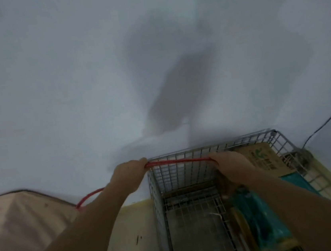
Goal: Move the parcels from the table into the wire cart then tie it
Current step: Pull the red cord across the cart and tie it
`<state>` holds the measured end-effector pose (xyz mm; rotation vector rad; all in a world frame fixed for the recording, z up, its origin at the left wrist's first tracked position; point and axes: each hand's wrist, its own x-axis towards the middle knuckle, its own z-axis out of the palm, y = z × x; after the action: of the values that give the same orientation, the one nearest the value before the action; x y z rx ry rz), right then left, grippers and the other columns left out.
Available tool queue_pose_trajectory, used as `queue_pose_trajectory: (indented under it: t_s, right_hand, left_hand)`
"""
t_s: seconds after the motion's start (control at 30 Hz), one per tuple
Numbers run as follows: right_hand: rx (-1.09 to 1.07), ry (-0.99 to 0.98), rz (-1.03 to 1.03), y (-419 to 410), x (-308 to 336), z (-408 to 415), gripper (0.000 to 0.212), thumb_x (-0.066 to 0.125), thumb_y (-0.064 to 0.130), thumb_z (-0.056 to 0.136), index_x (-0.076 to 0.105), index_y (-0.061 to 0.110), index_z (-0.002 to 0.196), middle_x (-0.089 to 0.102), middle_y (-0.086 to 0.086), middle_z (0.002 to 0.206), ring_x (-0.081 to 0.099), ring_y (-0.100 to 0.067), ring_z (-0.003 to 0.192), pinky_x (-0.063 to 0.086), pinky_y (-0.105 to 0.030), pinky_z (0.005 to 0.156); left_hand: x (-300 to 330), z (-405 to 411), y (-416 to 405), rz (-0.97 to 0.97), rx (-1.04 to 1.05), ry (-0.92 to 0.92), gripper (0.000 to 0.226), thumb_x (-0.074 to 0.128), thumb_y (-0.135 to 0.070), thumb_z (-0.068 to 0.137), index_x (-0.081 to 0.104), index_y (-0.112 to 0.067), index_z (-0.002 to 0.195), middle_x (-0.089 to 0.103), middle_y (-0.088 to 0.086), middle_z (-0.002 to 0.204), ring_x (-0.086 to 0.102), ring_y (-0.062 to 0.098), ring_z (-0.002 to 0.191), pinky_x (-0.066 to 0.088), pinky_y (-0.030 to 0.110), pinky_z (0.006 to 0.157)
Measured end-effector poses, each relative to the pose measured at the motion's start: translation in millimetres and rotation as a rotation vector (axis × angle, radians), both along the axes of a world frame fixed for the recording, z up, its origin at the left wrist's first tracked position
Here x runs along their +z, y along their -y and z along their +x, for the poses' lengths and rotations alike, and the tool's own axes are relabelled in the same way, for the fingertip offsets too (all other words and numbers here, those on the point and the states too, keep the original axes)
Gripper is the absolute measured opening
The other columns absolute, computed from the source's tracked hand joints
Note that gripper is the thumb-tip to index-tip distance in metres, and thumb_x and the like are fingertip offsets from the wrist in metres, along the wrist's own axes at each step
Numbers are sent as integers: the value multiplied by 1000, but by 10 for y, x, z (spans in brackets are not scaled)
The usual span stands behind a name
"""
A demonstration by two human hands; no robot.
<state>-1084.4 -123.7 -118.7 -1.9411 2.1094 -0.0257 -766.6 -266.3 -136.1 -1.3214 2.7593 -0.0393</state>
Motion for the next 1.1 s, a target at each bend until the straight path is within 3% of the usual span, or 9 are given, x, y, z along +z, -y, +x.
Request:
queue_pose_trajectory:
  t_s: [0.1,0.23,0.33,0.47,0.63,0.8,0.93,1.1]
  right_hand:
    - [-27,-52,11,-537,338,-318,14,37,35,108,45,28,99,62,3,87,59,-19,73,48,-35,67]
    - [-52,-71,-23,-1205,641,-649,16,44,37,107,52,24,108,69,1,94,66,-19,83,56,-37,76]
    - [-71,-53,-26,-1684,854,-756,22,37,35,108,54,21,112,67,-4,97,65,-23,86,54,-41,81]
    - [-85,-120,-43,-2270,1039,-793,21,33,34,110,50,22,112,66,-5,90,64,-25,82,55,-41,78]
    - [-147,-115,-55,-2973,1118,-850,36,26,42,111,53,21,122,70,-6,96,67,-23,82,56,-43,79]
    - [-224,-9,-23,-3540,1100,-1015,26,31,38,111,54,26,115,71,-2,100,69,-19,87,58,-42,84]
    - [-239,-18,15,-3861,1081,-1463,14,33,35,110,46,39,106,68,9,97,66,-12,84,58,-35,81]
    - [-210,-112,3,-4061,1113,-2263,14,39,36,108,47,40,97,61,9,74,60,-4,64,45,-20,56]
  left_hand:
    - [311,45,-475,-42,13,40,30,27,-51,106,42,-26,97,42,-7,67,46,20,58,38,30,54]
    - [602,118,-908,2,88,-41,38,22,-56,104,41,-26,91,48,-6,69,50,20,59,40,31,56]
    - [812,127,-1216,-7,105,-31,35,23,-53,105,42,-26,92,49,-5,70,51,20,60,40,31,57]
    - [944,37,-1627,-46,65,0,30,24,-49,106,47,-30,104,49,-4,73,50,22,62,42,31,58]
    - [951,-87,-2058,-115,-2,20,30,26,-45,107,49,-28,116,49,-7,71,50,19,60,41,30,55]
    - [963,-313,-2572,-106,0,15,28,28,-43,107,51,-34,121,59,-6,79,51,19,63,42,30,57]
    - [1012,-778,-2880,-87,4,4,22,29,-41,107,47,-31,98,51,-10,68,52,16,59,41,30,56]
    - [976,-1539,-3229,-34,67,-18,23,28,-42,107,40,-30,91,54,-6,71,56,19,64,48,34,60]
